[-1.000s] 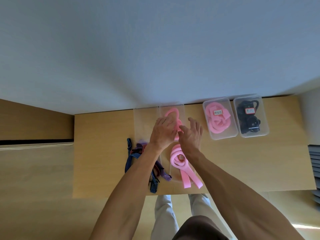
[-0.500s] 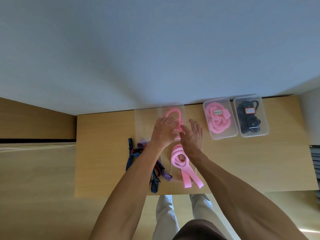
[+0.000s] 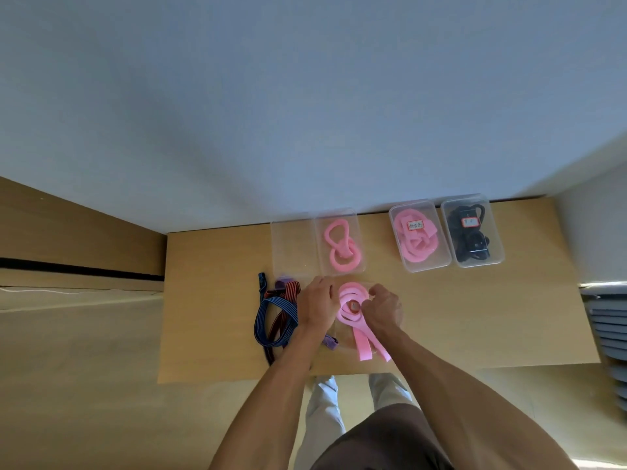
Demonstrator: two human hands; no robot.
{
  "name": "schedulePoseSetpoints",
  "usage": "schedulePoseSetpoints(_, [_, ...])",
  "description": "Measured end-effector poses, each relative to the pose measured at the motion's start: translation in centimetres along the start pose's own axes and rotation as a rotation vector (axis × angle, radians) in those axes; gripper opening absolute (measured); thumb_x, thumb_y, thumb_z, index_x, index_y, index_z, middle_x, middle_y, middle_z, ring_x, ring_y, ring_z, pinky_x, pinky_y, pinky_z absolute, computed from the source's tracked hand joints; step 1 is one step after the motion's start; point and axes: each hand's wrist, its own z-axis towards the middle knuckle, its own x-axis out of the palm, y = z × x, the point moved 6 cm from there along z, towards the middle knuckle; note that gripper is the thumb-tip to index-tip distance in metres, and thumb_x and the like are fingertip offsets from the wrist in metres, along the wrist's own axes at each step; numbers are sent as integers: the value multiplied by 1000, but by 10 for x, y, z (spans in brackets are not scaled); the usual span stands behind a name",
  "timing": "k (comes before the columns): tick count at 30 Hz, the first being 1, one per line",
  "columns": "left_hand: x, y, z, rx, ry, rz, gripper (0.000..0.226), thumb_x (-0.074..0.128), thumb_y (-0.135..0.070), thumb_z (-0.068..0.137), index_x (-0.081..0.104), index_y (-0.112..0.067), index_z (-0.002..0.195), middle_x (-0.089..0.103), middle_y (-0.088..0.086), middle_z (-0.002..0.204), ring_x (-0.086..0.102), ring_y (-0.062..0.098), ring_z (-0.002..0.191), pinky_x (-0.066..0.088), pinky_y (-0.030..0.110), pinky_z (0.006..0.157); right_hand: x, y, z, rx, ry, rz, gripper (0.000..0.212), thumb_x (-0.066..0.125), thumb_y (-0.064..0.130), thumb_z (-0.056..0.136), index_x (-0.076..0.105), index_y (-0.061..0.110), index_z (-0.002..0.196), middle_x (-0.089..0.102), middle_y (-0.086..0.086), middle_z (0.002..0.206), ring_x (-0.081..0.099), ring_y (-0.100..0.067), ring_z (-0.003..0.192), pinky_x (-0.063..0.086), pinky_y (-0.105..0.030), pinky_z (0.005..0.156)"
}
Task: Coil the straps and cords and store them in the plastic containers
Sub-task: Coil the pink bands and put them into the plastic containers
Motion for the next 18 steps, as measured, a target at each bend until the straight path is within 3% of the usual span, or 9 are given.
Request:
schedulePoseSetpoints(4, [38,4,-12,-76,186,-25,27,59,-26,96,64,-13,119,66,8,112,64,29,102,52,39,82,23,-21,-9,-2,84,-77,30,62,11,84,66,14,114,71,-13,108,65,-32,96,51,-33,79])
schedulePoseSetpoints(9, [55,12,-5,-236,128,-200,26,67,-26,90,62,-15,114,69,5,105,65,28,93,48,36,69,34,-28,-4,16,23,-42,21,60,9,87,57,10,108,68,-15,97,63,-33,85,45,-33,69])
schedulePoseSetpoints(12, [53,14,-9,-272,100,-283,13,70,-26,86,64,-19,95,66,-2,88,63,23,80,36,27,57,29,-24,-5,33,-17,-8,21,62,12,88,54,8,107,67,-14,96,63,-33,85,47,-35,69])
schedulePoseSetpoints(14, [47,11,-14,-280,122,-390,19,75,-27,82,57,-21,85,60,-6,80,56,16,72,32,23,53,23,-20,-8,37,-28,20,21,63,18,88,56,9,106,67,-14,95,63,-33,84,49,-36,71])
schedulePoseSetpoints(18, [27,2,-20,-302,238,-640,35,83,-16,78,61,-10,104,68,3,97,64,19,86,45,18,63,7,-12,-21,68,-10,96,21,66,19,86,62,11,105,64,-11,92,55,-28,77,45,-30,64])
